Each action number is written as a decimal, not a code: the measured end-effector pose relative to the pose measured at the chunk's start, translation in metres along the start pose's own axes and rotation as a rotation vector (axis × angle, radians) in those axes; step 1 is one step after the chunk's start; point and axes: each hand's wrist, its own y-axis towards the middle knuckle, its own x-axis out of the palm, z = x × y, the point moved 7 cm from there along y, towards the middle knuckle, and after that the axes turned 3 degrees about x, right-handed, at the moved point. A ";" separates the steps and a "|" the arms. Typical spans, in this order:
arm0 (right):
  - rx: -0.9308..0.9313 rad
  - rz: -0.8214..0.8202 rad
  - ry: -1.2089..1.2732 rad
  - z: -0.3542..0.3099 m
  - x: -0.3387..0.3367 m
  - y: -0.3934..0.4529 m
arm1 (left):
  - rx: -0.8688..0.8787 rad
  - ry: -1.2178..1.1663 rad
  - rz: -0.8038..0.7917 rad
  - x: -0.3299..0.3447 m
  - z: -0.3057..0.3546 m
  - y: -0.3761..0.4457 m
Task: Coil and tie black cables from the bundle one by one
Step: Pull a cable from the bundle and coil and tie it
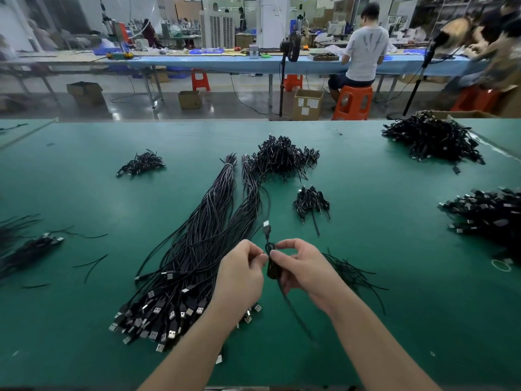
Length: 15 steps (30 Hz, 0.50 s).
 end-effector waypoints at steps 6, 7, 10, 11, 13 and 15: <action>0.129 -0.140 0.422 0.009 0.014 -0.001 | 0.287 0.238 0.151 -0.003 0.024 -0.013; 0.110 -0.162 0.430 0.006 0.014 -0.002 | 0.262 0.187 0.147 -0.004 0.021 -0.012; -0.034 -0.172 0.207 -0.004 0.010 -0.008 | 0.021 -0.027 0.064 -0.005 0.002 -0.001; -0.110 -0.134 0.023 -0.009 0.008 -0.010 | -0.053 -0.062 0.036 -0.005 -0.004 0.002; -0.248 -0.010 -0.280 -0.018 0.004 -0.013 | -0.135 -0.138 0.013 -0.003 -0.013 0.005; -0.307 0.053 -0.332 -0.023 0.002 -0.015 | -0.125 -0.176 0.029 -0.003 -0.013 0.005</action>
